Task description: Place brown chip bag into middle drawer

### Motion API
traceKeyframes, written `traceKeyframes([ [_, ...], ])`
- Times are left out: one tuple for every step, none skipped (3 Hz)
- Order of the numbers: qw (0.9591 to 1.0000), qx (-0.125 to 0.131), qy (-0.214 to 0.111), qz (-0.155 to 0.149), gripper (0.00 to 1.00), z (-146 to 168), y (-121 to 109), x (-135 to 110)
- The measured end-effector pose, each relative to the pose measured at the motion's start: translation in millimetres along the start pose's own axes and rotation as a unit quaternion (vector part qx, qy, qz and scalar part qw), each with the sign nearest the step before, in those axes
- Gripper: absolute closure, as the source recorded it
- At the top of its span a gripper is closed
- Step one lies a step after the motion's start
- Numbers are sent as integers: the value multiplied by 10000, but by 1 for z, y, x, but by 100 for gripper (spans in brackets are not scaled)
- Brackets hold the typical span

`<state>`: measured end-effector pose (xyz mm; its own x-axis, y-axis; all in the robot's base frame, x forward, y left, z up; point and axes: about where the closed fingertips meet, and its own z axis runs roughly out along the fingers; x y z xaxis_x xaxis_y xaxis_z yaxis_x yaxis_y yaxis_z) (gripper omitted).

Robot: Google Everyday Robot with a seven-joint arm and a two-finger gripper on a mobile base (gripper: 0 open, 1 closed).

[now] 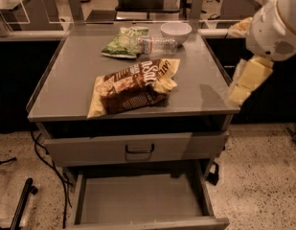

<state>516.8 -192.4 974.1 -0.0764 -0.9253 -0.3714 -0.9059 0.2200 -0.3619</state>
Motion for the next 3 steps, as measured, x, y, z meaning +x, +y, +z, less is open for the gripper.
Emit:
traceKeyframes([
  [9992,0,-394,90,0,16,-34,-5],
  [9965,-148,-775,286,0,31,-60,-13],
  [9875,-513,-1380,569,0,49,-73,-28],
])
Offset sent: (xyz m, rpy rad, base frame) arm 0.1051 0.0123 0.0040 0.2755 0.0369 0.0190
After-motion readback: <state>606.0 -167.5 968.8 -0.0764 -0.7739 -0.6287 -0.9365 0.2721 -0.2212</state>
